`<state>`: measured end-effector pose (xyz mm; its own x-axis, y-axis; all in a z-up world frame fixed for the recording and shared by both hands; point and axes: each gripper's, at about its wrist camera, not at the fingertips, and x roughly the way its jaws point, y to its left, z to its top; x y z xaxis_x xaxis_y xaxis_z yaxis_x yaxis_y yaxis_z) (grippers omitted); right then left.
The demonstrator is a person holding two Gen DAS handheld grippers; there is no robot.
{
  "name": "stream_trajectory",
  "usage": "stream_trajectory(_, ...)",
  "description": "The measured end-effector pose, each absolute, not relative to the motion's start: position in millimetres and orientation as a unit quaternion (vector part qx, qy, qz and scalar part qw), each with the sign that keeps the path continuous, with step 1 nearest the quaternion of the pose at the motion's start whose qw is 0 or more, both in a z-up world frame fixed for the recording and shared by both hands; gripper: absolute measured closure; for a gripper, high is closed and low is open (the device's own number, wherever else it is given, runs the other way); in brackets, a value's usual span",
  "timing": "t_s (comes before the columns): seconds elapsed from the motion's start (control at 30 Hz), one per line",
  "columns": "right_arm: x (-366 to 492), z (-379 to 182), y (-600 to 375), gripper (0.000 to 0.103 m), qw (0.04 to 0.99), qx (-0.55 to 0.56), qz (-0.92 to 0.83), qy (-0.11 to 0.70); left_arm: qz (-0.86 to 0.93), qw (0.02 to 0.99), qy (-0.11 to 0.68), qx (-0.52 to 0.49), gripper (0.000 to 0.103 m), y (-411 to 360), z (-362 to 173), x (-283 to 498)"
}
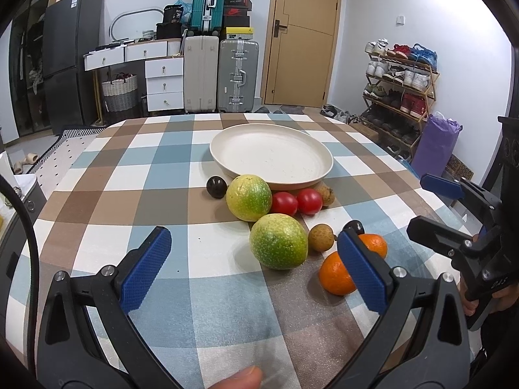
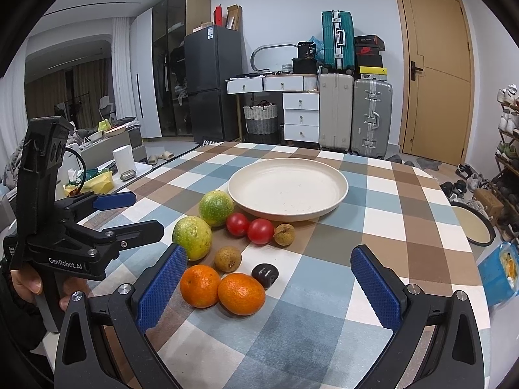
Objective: Organize fruits
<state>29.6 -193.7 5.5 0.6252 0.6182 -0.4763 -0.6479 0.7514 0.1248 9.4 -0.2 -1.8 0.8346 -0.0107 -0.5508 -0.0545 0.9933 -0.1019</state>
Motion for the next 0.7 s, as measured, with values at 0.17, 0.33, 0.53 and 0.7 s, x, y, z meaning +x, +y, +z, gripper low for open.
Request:
stream_trajectory(0.17,27.8,5.2,-193.8,0.000,0.909,-0.039,0.349,0.226,0.015,0.959,0.280,-0.047,0.001,-4.1,-1.3,7.7)
stream_trajectory(0.33,30.8,4.1,-192.6,0.000,0.910,-0.050,0.334,0.239,0.014,0.959,0.279,-0.044,0.001,-6.6,-1.0,7.2)
stream_trajectory(0.53,37.5,0.8,-192.1,0.000,0.903,-0.044,0.332,0.269,-0.001,0.960,0.277,-0.039,0.001,-9.6,0.5,3.9)
stream_trajectory(0.7,44.6,-4.9,-190.2,0.000,0.894,-0.056,0.326,0.302,-0.019,0.954,0.297,-0.030,0.001,-19.3,-2.2,6.1)
